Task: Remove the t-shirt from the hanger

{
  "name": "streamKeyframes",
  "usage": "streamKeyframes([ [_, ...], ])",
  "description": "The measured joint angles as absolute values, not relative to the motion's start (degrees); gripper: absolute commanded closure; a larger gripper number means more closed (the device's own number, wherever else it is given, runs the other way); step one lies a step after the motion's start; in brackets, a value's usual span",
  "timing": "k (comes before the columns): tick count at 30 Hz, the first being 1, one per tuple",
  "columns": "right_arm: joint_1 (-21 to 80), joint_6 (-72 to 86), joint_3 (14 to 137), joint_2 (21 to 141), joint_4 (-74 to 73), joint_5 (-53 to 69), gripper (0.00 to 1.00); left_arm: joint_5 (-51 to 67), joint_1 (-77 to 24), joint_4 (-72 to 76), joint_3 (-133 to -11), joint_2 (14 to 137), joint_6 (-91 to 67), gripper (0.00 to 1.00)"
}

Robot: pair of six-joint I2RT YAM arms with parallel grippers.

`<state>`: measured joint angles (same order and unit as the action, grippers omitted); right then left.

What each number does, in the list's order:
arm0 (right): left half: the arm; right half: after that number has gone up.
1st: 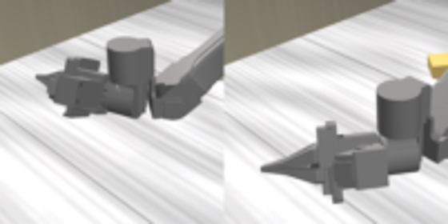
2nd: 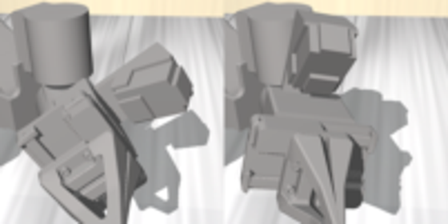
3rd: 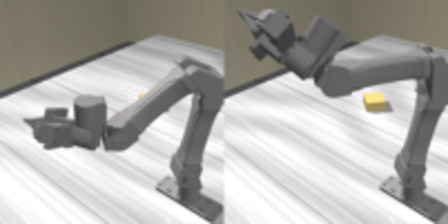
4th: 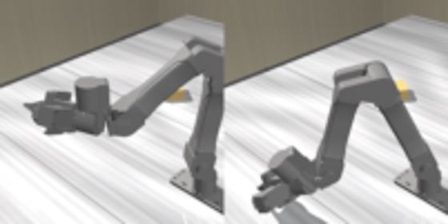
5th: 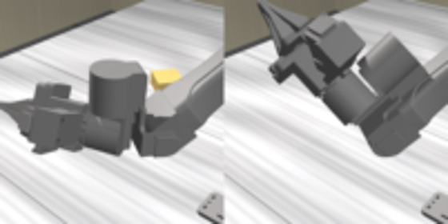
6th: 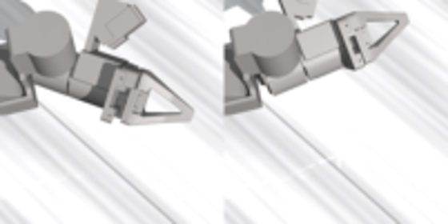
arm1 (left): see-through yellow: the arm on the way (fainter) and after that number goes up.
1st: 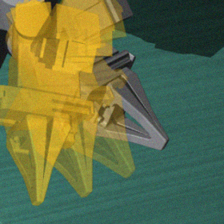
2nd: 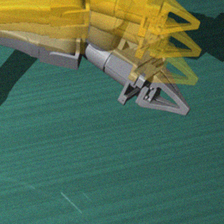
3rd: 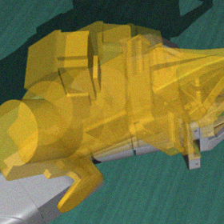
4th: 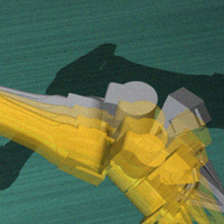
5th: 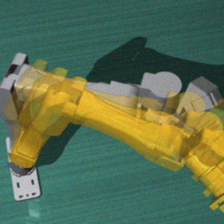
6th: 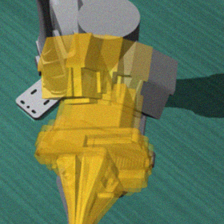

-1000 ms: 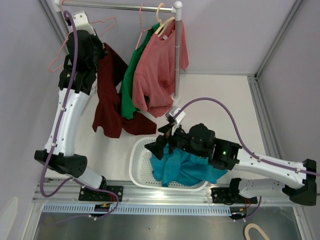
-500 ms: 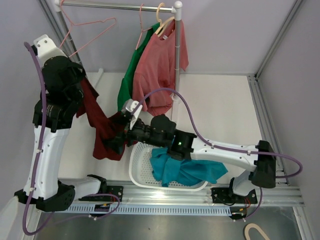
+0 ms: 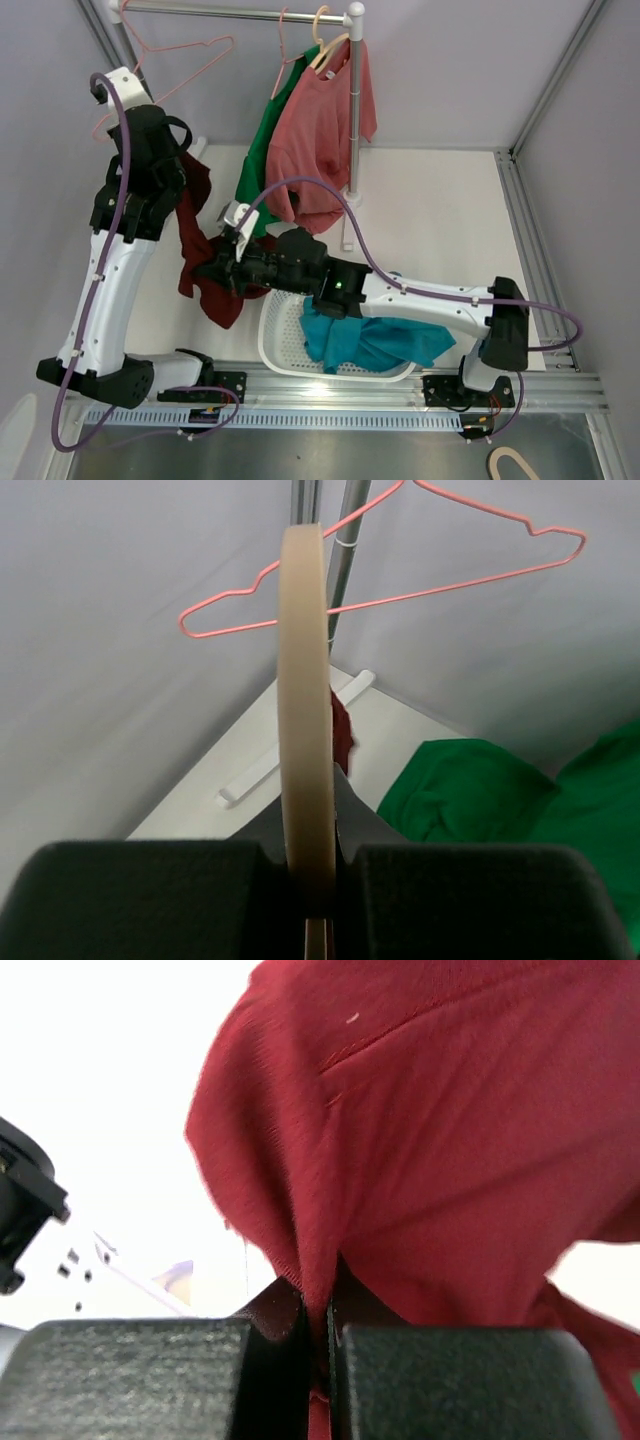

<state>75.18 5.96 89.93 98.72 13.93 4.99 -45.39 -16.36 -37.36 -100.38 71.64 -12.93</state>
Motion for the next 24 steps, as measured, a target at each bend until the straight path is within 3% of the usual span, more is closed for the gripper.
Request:
streamKeyframes([
  [11, 78.78, 7.70, 74.94, 81.58, 10.00, -8.73, 1.00, -46.87, -17.76, -35.99, -101.30, 79.46, -11.44, 0.99],
  [17, 86.46, 11.40, 64.03, 73.03, 5.52, -12.10, 1.00, -47.59, -16.80, -34.20, -110.19, 87.83, -9.41, 0.99],
  [24, 86.46, 15.09, 57.19, 68.05, 5.45, -18.63, 1.00, -45.06, -16.23, -40.69, -119.77, 91.98, -11.05, 0.99],
])
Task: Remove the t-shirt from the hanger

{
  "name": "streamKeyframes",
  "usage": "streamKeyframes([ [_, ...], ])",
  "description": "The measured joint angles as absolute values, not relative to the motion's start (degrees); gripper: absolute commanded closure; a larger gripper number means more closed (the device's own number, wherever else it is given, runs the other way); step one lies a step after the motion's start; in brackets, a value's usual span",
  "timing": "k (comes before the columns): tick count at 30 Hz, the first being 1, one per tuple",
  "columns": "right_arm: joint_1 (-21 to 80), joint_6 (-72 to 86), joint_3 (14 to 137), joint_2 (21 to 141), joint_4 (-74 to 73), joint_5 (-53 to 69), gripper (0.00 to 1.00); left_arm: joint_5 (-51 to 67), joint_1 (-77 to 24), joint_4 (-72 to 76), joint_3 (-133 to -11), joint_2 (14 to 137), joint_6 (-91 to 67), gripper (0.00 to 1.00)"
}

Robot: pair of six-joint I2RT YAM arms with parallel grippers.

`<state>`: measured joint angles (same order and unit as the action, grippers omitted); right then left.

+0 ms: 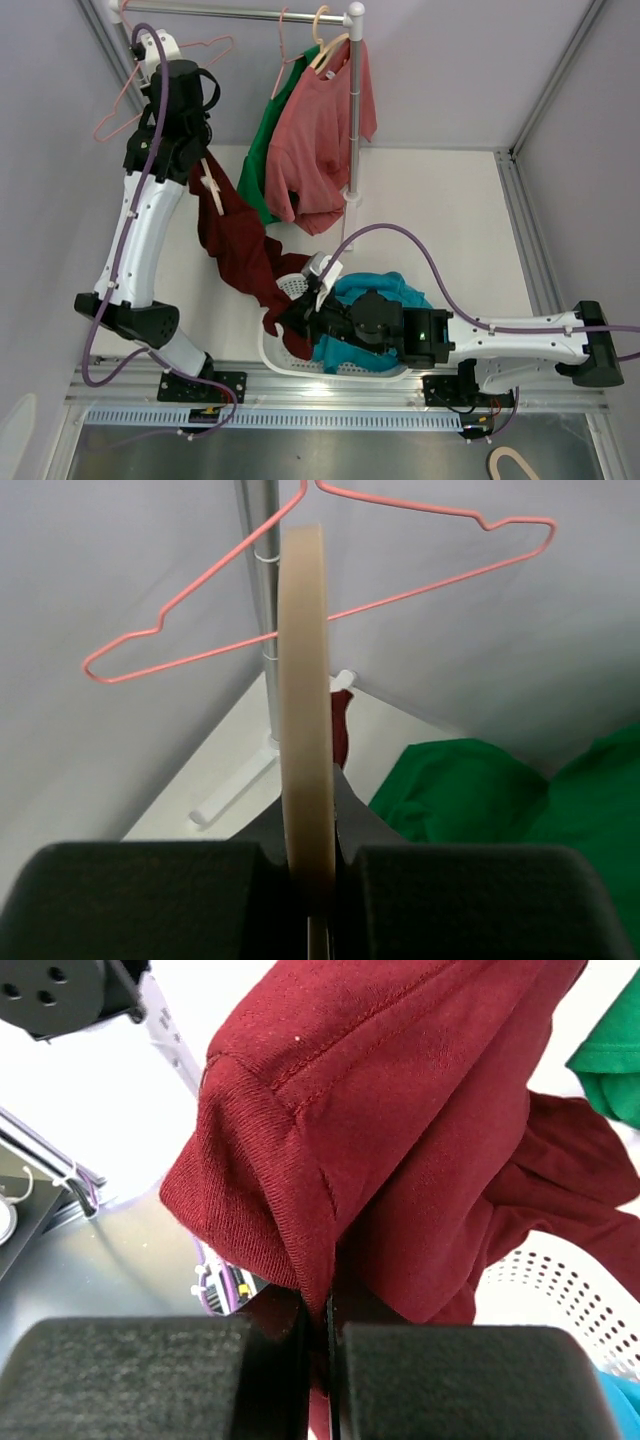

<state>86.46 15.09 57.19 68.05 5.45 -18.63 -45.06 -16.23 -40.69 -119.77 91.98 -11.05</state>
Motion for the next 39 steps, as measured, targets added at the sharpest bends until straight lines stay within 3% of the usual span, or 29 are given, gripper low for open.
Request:
streamKeyframes([
  [7, 76.58, 14.39, 65.76, 76.64, 3.18, -12.43, 1.00, -33.19, -15.73, -48.73, -119.74, 86.50, -18.04, 0.99],
  [16, 61.12, 11.81, 90.41, 96.68, 1.26, -0.38, 1.00, -11.90, -15.73, -55.51, -108.18, 58.85, -23.53, 0.99],
  [22, 58.39, 9.65, 106.00, 107.39, -5.74, 2.33, 1.00, -11.51, -15.73, -58.50, -107.68, 47.94, -23.51, 0.99],
  [27, 58.74, 6.31, 125.40, 113.23, -15.03, 4.12, 1.00, -17.17, -15.73, -58.19, -95.61, 43.42, -22.81, 0.99],
  [31, 59.44, 2.96, 136.14, 111.68, -14.46, 4.36, 1.00, -22.06, -15.73, -56.21, -85.86, 43.72, -22.06, 0.99],
  [34, 61.14, -0.25, 132.53, 104.20, -11.07, 3.62, 1.00, -25.23, -15.73, -51.64, -79.07, 43.40, -21.96, 0.99],
  [39, 64.20, -4.58, 128.49, 92.31, -6.94, 2.87, 1.00, -29.15, -15.68, -44.86, -79.61, 47.62, -21.74, 0.99],
])
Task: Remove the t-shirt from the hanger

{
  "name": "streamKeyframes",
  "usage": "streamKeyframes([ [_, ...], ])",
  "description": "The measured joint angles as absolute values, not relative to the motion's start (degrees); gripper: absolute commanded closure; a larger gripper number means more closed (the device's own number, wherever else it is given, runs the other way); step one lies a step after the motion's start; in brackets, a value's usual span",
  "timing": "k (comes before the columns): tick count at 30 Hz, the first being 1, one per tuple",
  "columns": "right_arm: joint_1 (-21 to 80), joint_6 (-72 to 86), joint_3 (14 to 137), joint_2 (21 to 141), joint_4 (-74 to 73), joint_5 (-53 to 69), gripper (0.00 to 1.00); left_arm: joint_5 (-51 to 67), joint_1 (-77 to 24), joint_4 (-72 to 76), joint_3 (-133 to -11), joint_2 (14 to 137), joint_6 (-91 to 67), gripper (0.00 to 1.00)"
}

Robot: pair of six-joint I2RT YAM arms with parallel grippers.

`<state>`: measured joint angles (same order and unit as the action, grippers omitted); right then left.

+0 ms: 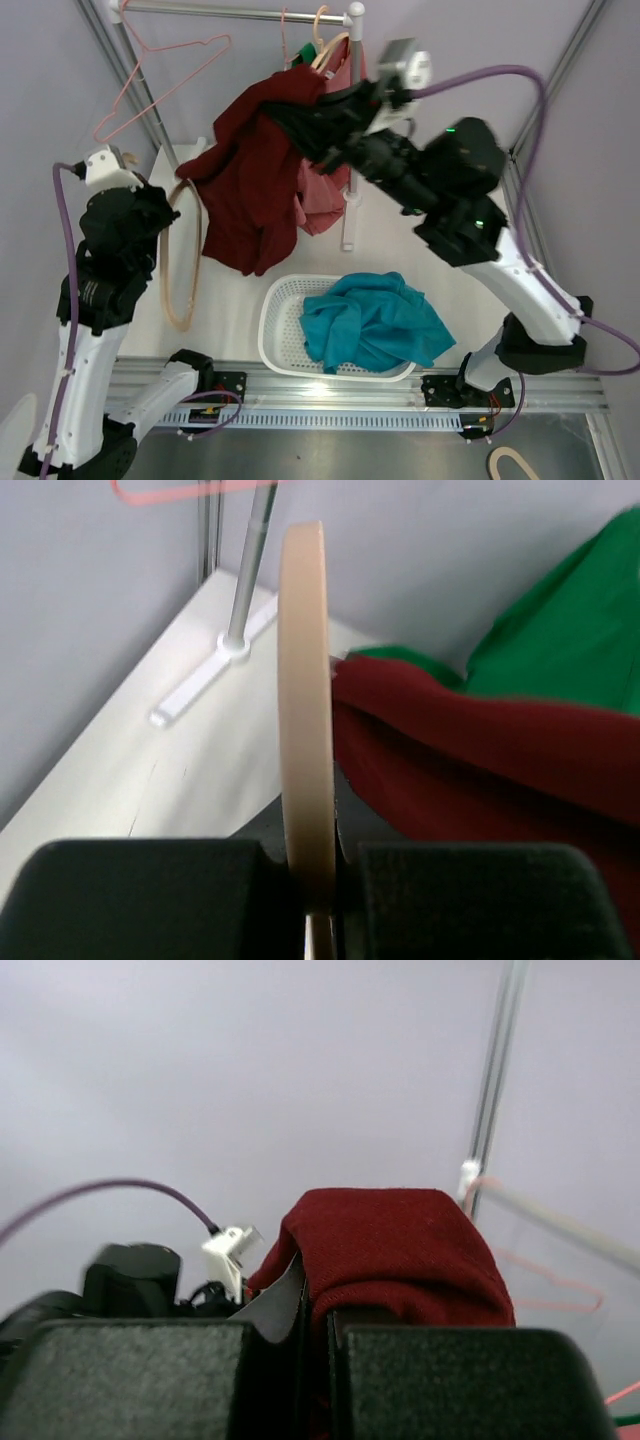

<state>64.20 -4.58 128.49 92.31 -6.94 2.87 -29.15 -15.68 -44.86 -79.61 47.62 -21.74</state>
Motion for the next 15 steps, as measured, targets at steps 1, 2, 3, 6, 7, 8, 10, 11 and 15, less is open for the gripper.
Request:
streamKeyframes([
  [1, 64.23, -5.02, 128.38, 90.65, -6.52, 2.74, 1.00, -29.87, -15.64, -43.46, -80.40, 48.97, -21.39, 0.99],
  [2, 64.20, -5.41, 128.05, 88.66, -6.00, 2.39, 1.00, -30.59, -15.51, -41.56, -81.49, 50.70, -20.91, 0.99],
  [3, 64.16, -5.65, 127.42, 87.00, -5.50, 2.13, 1.00, -31.07, -15.40, -40.42, -82.37, 51.81, -20.69, 0.99],
  [6, 63.99, -6.04, 121.38, 81.25, -3.95, 1.15, 1.00, -31.86, -14.98, -37.10, -86.02, 56.49, -19.42, 0.99],
  [7, 63.99, -6.07, 118.89, 79.61, -3.46, 0.56, 1.00, -31.97, -14.87, -36.62, -87.46, 57.91, -18.94, 0.99],
  [8, 64.01, -6.07, 116.05, 78.22, -3.20, 0.08, 1.00, -32.23, -14.76, -36.53, -89.56, 59.81, -18.39, 0.99],
  [10, 63.99, -5.65, 111.13, 75.92, -3.16, -0.95, 1.00, -32.47, -14.31, -36.21, -94.67, 63.31, -17.47, 0.99],
  [11, 63.99, -5.13, 108.57, 75.16, -3.22, -1.28, 1.00, -32.53, -14.04, -35.66, -96.99, 64.95, -17.12, 0.99],
  [15, 64.07, -0.91, 93.12, 70.85, -2.85, -2.42, 1.00, -31.46, -12.58, -32.62, -103.24, 69.82, -15.81, 0.99],
])
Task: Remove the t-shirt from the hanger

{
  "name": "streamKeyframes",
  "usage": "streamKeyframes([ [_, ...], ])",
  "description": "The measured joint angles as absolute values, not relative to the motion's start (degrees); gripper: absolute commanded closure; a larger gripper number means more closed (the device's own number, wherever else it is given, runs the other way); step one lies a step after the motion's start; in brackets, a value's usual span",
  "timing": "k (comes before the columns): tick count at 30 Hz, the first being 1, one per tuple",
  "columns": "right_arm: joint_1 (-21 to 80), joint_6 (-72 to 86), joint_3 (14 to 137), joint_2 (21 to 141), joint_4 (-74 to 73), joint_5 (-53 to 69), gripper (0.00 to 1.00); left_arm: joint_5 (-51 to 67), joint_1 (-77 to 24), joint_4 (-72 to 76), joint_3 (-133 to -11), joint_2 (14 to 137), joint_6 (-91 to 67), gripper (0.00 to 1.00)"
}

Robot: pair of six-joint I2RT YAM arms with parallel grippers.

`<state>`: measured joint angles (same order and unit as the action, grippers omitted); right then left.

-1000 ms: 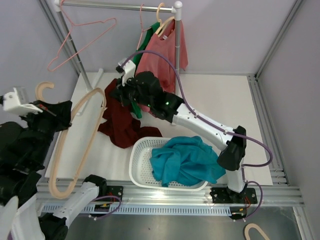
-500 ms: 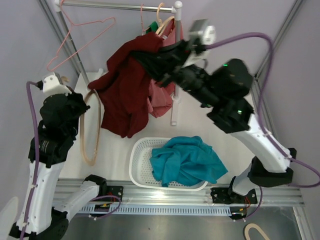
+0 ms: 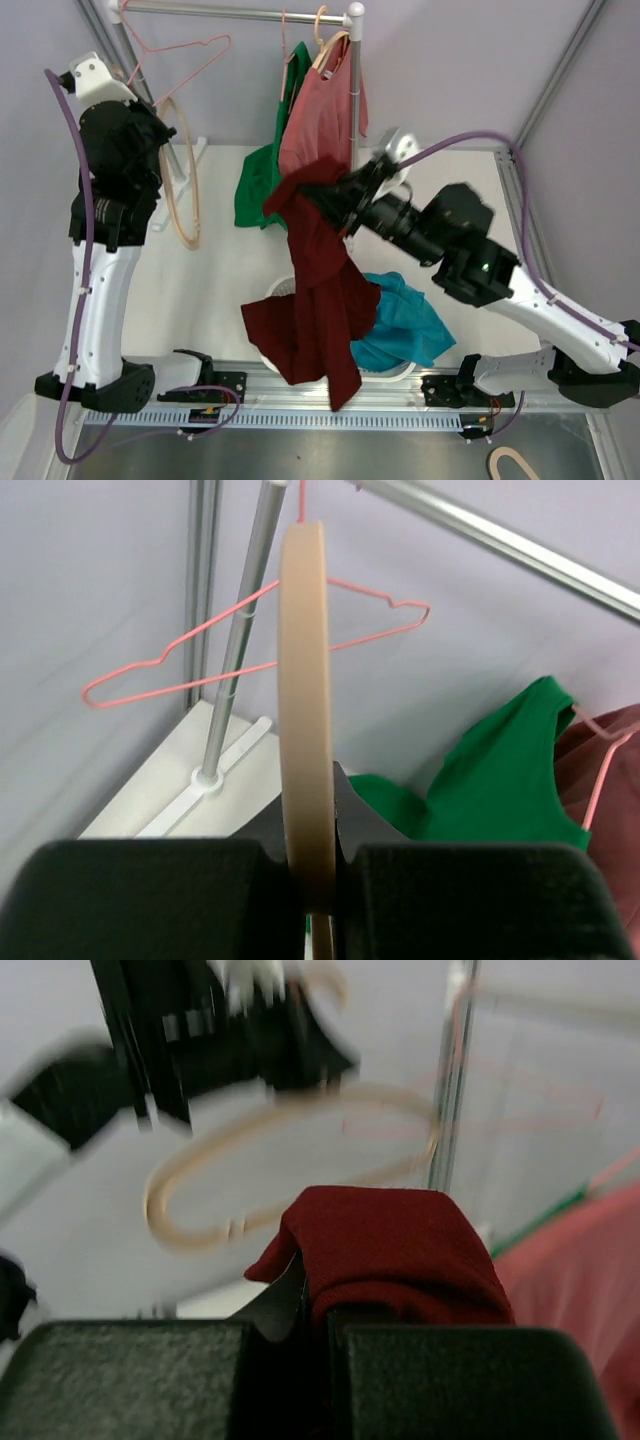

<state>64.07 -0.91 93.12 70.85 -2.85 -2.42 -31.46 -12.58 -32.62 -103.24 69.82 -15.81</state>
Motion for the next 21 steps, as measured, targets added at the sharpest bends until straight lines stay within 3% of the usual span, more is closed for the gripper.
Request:
streamKeyframes([
  [9, 67.94, 17.67, 56.95, 58.85, -9.08, -5.63, 1.00, -20.49, -8.12, -27.81, -108.84, 78.50, -15.11, 0.99],
  [15, 71.11, 29.95, 50.63, 61.60, -20.97, -6.70, 1.00, -13.15, -7.18, -26.98, -115.20, 84.42, -13.39, 0.99],
  [21, 68.97, 34.20, 49.87, 76.99, -25.71, -6.17, 1.00, -5.87, -5.32, -24.18, -116.92, 88.12, -11.79, 0.99],
])
